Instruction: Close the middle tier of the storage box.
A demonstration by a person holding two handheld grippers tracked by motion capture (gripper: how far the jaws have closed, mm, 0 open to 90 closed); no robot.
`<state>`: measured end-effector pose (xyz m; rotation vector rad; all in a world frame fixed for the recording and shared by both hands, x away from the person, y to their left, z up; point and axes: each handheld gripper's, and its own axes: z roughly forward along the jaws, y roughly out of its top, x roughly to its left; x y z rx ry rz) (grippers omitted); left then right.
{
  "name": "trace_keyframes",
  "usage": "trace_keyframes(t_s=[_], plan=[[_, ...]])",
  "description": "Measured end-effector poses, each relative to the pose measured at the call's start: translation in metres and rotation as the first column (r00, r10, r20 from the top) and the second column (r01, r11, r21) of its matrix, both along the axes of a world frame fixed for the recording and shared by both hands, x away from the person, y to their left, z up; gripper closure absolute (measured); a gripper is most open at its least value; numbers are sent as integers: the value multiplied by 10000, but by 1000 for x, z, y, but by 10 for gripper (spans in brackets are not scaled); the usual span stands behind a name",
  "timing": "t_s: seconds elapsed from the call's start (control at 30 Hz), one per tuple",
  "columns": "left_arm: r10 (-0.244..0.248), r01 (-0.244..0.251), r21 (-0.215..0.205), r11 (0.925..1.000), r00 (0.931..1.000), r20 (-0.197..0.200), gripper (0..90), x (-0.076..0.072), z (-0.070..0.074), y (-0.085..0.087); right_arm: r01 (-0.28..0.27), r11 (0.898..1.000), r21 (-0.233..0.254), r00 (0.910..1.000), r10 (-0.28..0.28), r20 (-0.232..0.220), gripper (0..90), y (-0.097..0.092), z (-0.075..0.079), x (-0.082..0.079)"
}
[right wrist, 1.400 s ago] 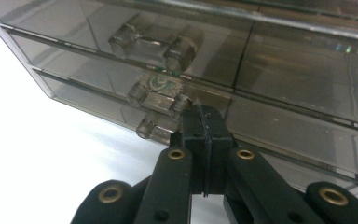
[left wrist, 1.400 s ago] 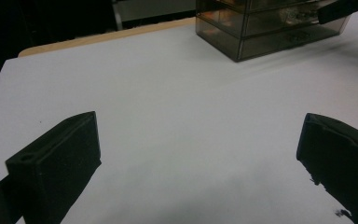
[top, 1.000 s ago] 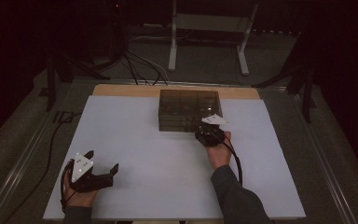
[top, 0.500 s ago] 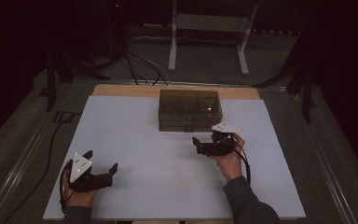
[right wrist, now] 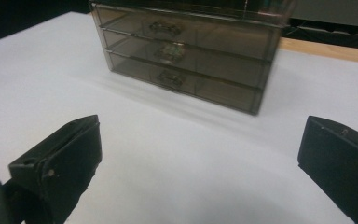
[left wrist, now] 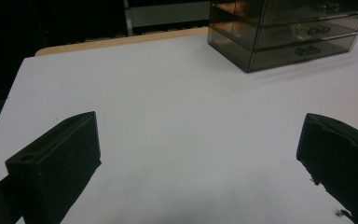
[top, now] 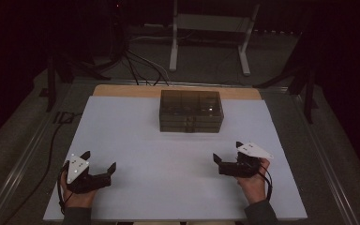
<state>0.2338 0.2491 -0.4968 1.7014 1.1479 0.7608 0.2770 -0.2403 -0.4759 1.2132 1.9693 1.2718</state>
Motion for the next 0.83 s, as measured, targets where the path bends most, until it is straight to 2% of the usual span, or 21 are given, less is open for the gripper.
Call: trace_keyframes(t_s=[0.03,0.07,0.13,0.23,0.33,0.43,0.63,0.83], plan=[[0,0,0,10000,10000,0,5,0,0,0,0,10000,0,10000,0,0,0,0,0,0],[15,-15,-44,10000,10000,-8,5,0,0,0,106,9999,134,9998,-107,136,0,-8,-4,-6],[-7,7,-308,9995,10000,0,5,0,0,3,91,9994,323,9999,-96,134,0,-15,-8,-12],[42,-40,-419,9991,10000,50,5,0,1,5,157,9992,355,9996,-165,224,0,-24,-15,-19],[48,-44,-430,9991,10000,83,6,0,1,5,203,9982,569,9993,-220,293,0,-32,-19,-25],[5,-1,-411,9992,10000,88,5,0,1,4,198,9981,587,9988,-223,433,0,-38,-22,-30],[22,-17,-446,9990,9999,113,5,0,1,5,432,9961,771,9967,-483,651,0,-45,-22,-36],[105,-102,-469,9988,9999,53,5,1,1,4,554,9968,580,9949,-600,813,0,-50,-20,-40]])
